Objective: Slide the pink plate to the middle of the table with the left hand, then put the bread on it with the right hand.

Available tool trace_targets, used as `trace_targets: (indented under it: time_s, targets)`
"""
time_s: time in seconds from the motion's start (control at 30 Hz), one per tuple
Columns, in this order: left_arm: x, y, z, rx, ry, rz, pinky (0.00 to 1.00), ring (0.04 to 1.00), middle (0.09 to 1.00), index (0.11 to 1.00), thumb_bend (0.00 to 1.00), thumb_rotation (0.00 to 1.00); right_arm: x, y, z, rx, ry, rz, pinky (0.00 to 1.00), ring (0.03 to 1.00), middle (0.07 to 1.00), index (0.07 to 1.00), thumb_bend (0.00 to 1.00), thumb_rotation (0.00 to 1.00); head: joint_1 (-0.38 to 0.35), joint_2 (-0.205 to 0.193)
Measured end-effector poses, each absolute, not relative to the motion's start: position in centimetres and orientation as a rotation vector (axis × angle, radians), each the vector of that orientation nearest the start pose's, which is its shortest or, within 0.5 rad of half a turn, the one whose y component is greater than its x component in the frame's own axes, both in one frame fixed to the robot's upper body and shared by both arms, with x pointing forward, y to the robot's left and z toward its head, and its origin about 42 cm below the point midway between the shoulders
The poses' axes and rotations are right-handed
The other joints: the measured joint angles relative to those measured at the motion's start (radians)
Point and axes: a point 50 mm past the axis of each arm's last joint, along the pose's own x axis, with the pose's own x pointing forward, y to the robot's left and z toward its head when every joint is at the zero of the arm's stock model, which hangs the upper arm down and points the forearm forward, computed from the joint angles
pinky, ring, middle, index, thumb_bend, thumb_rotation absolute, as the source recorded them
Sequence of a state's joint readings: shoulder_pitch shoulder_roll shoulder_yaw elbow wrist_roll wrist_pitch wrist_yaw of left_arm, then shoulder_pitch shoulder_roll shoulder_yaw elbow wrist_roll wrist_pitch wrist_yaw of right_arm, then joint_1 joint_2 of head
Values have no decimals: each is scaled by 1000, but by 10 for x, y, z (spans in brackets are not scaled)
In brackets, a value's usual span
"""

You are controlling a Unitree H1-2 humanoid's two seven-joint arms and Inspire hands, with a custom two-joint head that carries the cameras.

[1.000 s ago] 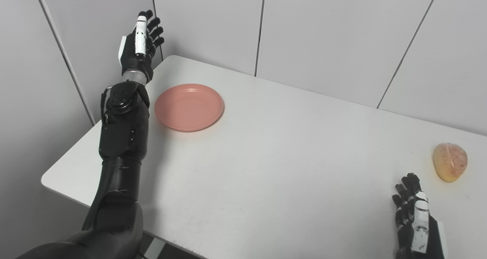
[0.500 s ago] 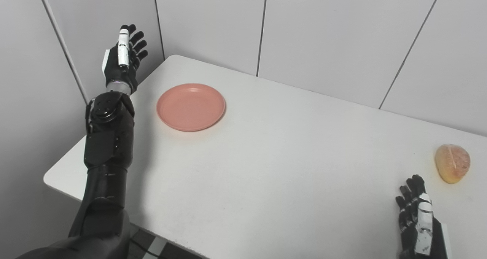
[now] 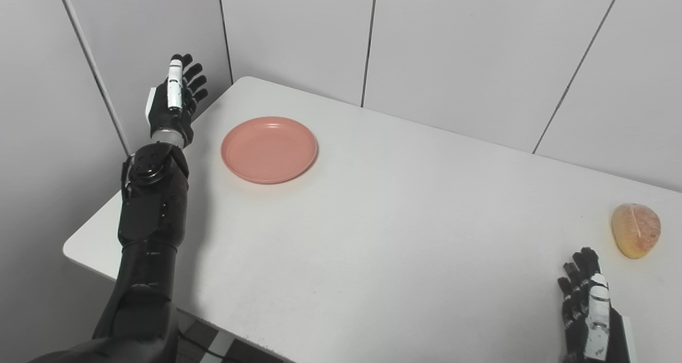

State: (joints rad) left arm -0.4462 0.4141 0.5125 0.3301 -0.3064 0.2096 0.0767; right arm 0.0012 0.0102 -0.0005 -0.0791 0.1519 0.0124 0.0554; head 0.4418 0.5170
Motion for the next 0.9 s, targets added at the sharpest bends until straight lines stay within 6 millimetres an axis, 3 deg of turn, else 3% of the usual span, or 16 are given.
trace_targets:
  time_s: [0.3,0.73,0.9]
  targets:
    - [381,466,195,-184,-39,536,889,889,874,848,359,1000,284,-204,116,155,-70,57,1000,975,966,949,102,1000,3,3]
    - [383,462,190,-168,-42,528,843,875,871,844,375,1000,282,-205,116,149,-70,49,1000,979,969,955,99,1000,0,12]
    - [386,457,187,-147,-26,521,875,890,885,858,362,1000,280,-205,117,151,-71,47,1000,981,969,955,93,1000,0,14]
